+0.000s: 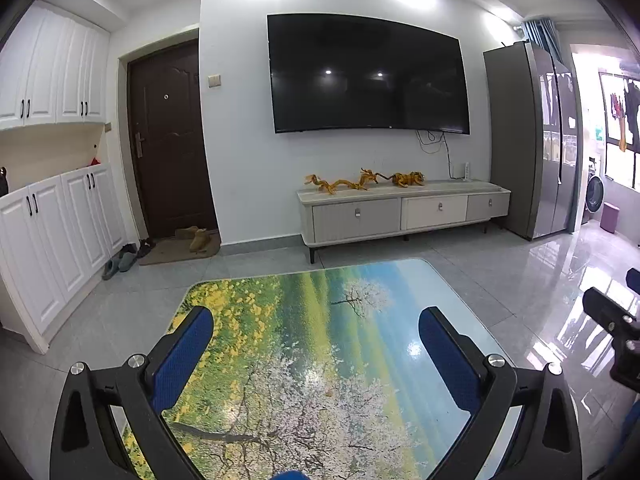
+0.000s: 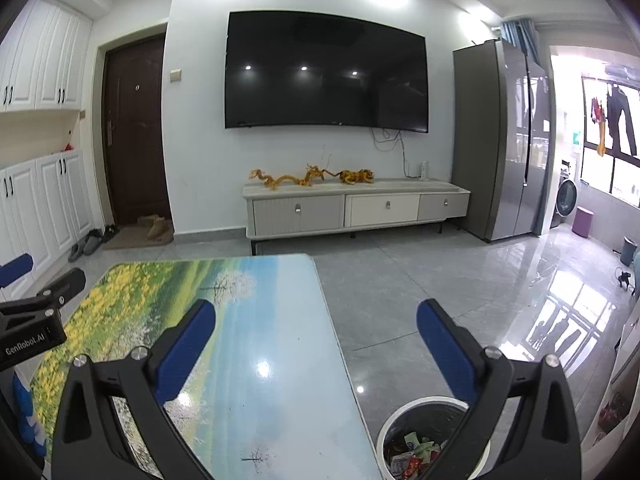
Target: Collect trash
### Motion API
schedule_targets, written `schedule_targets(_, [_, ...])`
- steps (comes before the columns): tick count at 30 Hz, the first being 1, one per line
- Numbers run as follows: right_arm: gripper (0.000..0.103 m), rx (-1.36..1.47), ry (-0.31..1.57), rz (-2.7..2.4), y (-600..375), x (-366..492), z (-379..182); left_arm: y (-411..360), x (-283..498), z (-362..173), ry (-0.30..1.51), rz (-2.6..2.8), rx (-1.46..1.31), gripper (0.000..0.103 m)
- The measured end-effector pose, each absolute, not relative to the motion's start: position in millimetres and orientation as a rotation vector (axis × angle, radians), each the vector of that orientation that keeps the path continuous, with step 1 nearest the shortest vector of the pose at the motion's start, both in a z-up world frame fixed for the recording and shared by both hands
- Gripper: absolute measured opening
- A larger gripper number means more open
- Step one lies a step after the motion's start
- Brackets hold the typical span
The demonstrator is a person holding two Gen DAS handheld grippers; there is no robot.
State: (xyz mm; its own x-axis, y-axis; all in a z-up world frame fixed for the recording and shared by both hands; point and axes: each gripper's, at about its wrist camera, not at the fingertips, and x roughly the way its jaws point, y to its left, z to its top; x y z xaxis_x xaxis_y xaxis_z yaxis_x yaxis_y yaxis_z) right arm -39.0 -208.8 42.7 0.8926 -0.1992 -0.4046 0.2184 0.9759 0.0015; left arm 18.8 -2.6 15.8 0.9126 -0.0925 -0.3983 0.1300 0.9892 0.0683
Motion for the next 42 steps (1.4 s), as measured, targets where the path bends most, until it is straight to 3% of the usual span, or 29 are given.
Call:
schedule_targets(17, [0.101,0.087,0.511,-0.186,-217,-16,13,-12,29,0,0.458,-0.149,0.118,0.103])
schedule_targets(42, [0.101,0.078,0.415,-0.251,-217,-31,31,-1,27,3,0.454,-0.135,0.092,0.103])
